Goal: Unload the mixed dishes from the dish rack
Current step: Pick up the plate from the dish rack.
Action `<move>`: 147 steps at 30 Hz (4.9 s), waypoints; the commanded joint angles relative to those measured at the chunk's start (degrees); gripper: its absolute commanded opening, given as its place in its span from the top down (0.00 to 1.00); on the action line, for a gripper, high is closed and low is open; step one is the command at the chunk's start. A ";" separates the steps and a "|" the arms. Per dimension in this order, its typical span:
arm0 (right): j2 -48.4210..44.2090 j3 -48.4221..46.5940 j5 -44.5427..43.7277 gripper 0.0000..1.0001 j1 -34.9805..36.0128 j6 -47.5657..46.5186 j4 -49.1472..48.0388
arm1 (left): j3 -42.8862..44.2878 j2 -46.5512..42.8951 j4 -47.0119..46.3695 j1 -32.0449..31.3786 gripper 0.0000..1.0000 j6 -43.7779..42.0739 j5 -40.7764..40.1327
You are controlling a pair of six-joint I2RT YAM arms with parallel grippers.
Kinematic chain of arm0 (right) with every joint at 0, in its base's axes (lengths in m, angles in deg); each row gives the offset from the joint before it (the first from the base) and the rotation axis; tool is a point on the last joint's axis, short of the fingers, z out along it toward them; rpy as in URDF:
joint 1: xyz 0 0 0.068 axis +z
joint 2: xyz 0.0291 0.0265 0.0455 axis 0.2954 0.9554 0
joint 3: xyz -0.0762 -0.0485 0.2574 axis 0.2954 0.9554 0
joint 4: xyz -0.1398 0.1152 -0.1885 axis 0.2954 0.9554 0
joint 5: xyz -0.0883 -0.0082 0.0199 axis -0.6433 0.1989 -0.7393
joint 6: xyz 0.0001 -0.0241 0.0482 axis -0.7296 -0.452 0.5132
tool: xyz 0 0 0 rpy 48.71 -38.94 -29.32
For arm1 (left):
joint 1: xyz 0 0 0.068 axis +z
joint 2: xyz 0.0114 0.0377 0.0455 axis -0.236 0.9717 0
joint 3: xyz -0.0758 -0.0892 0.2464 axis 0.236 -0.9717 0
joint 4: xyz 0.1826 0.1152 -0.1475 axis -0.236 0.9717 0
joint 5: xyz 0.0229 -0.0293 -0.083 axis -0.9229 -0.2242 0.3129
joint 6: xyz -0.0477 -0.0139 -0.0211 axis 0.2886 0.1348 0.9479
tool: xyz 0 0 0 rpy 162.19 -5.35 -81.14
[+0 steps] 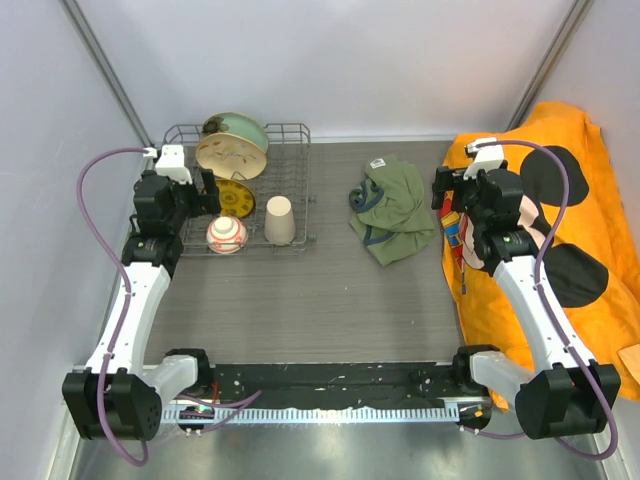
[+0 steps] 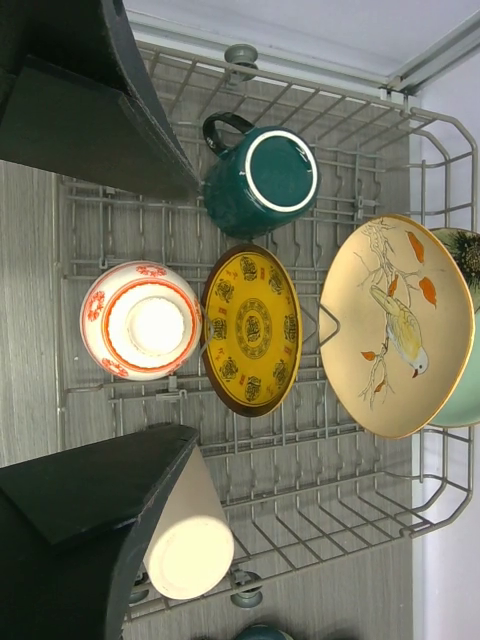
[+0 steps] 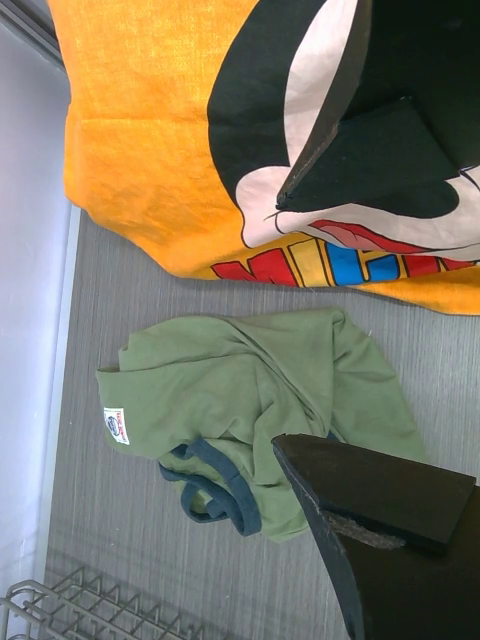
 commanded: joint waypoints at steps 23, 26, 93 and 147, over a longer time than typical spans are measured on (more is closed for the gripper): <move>1.19 -0.49 2.99 0.00 -0.14 -1.13 -2.13 | 9.36 2.59 3.57 0.36 0.00 -9.91 5.16; 1.80 -0.84 3.52 0.01 -0.14 -1.31 -1.60 | 13.14 4.87 5.42 0.36 0.00 -12.64 4.98; 10.68 -1.46 6.07 0.00 -0.14 -5.79 0.25 | 57.27 60.25 20.18 0.36 0.44 -84.01 16.85; 9.80 -1.55 6.86 0.00 -0.14 -5.97 0.60 | 56.57 49.97 11.31 0.01 1.00 -76.81 12.98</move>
